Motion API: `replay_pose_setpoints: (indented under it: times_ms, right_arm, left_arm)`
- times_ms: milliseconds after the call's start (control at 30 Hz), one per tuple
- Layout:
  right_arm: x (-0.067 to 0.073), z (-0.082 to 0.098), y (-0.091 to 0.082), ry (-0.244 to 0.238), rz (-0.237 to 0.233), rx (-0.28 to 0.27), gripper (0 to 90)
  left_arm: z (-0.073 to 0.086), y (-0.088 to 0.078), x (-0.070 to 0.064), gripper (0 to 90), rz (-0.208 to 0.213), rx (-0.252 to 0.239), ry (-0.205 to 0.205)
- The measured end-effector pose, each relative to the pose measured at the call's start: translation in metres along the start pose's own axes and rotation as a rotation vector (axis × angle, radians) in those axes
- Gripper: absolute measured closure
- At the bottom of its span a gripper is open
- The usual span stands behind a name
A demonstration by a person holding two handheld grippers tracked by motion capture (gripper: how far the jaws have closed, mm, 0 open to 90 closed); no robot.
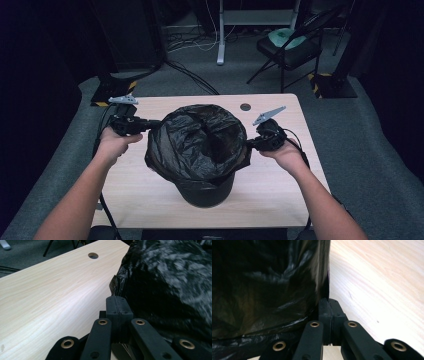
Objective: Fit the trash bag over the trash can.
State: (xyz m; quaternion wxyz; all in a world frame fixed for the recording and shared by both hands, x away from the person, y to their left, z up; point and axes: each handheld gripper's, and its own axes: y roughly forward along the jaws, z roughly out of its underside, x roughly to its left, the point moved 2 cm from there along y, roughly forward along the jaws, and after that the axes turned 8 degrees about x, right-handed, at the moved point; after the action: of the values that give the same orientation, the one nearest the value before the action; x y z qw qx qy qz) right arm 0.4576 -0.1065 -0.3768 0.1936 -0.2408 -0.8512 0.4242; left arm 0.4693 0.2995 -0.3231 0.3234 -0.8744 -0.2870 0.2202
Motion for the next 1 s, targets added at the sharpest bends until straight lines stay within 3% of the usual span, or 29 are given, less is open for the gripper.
replay_pose_setpoints:
  times_ms: [167,233,300,400,467,567,733,1000]
  right_arm:
    - [0.002,0.008,0.005,0.005,-0.003,-0.008,88.9]
    - [0.003,0.009,0.006,0.011,-0.004,-0.012,88.3]
    - [0.003,0.010,0.002,0.011,0.005,-0.026,78.9]
    - [0.003,0.011,-0.010,0.018,0.011,-0.064,71.8]
    - [0.004,0.013,-0.019,0.020,0.026,-0.085,66.6]
    - [0.010,0.017,-0.035,0.018,0.026,-0.119,58.7]
    - [0.034,0.022,-0.050,-0.042,-0.029,-0.155,50.6]
    - [0.064,0.024,-0.050,-0.109,-0.110,-0.173,42.9]
  left_arm:
    - [0.005,-0.004,-0.007,86.7,-0.002,-0.001,0.016]
    - [0.006,-0.008,-0.009,77.8,-0.015,-0.010,0.014]
    - [0.006,-0.014,-0.012,69.4,-0.024,-0.020,0.015]
    - [0.009,-0.032,-0.017,58.5,-0.067,-0.049,0.015]
    - [0.011,-0.040,-0.020,52.1,-0.071,-0.054,0.016]
    - [0.016,-0.050,-0.029,45.4,-0.053,-0.068,0.033]
    - [0.027,-0.058,-0.049,39.7,-0.001,-0.064,0.098]
    - [0.046,-0.053,-0.071,36.4,0.073,-0.050,0.145]
